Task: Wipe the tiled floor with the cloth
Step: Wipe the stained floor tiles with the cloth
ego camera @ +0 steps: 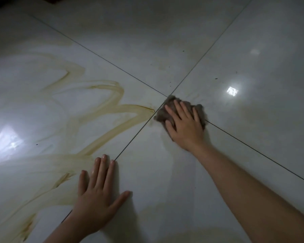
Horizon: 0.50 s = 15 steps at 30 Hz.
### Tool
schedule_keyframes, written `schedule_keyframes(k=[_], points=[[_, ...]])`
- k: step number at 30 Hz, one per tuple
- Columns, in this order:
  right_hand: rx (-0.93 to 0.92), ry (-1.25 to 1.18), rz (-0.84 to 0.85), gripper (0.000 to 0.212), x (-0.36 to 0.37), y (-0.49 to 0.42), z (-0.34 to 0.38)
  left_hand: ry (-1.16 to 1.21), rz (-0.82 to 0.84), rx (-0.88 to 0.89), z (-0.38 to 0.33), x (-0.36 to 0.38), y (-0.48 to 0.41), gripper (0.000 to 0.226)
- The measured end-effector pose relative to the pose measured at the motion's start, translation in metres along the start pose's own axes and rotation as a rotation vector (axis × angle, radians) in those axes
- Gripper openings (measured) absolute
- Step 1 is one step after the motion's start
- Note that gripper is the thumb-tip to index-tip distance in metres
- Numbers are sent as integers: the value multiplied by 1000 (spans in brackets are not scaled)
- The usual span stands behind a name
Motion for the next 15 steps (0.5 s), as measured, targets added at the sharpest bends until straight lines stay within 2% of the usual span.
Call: schedule_keyframes(k=[2, 4, 5, 6, 8, 9, 10, 11, 12, 15], points=[[187, -59, -8, 55, 3, -2, 12, -23, 4, 3, 1, 2, -1, 96], [209, -95, -69, 56, 2, 14, 49, -22, 14, 3, 2, 4, -2, 96], [118, -134, -104, 56, 0, 29, 76, -5, 1, 1, 3, 3, -2, 97], [-51, -159, -109, 56, 1, 48, 108, 2, -10, 0, 3, 3, -2, 99], [-490, -146, -19, 59, 3, 93, 158, -18, -37, 27, 0, 0, -2, 102], [-674, -125, 25, 59, 4, 101, 161, -10, -37, 38, 0, 0, -1, 102], [-781, -106, 47, 60, 5, 93, 149, 22, -45, 40, 0, -2, -1, 102], [-773, -73, 57, 59, 5, 75, 131, 43, -33, 37, -1, -2, -1, 103], [-665, -45, 60, 59, 4, 50, 107, 43, -31, 38, 0, -1, -1, 105], [-128, -19, 60, 55, 4, -16, 27, 20, -22, 27, 3, 3, -3, 105]])
Point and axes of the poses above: each hand's wrist, its own y-axis away from the middle knuckle, its own x-axis out of the palm, z = x × y, the point moved 9 cm from there along -y, towards the middle knuckle, and after that the axes turned 4 degrees about y, right-handed, at the moved point
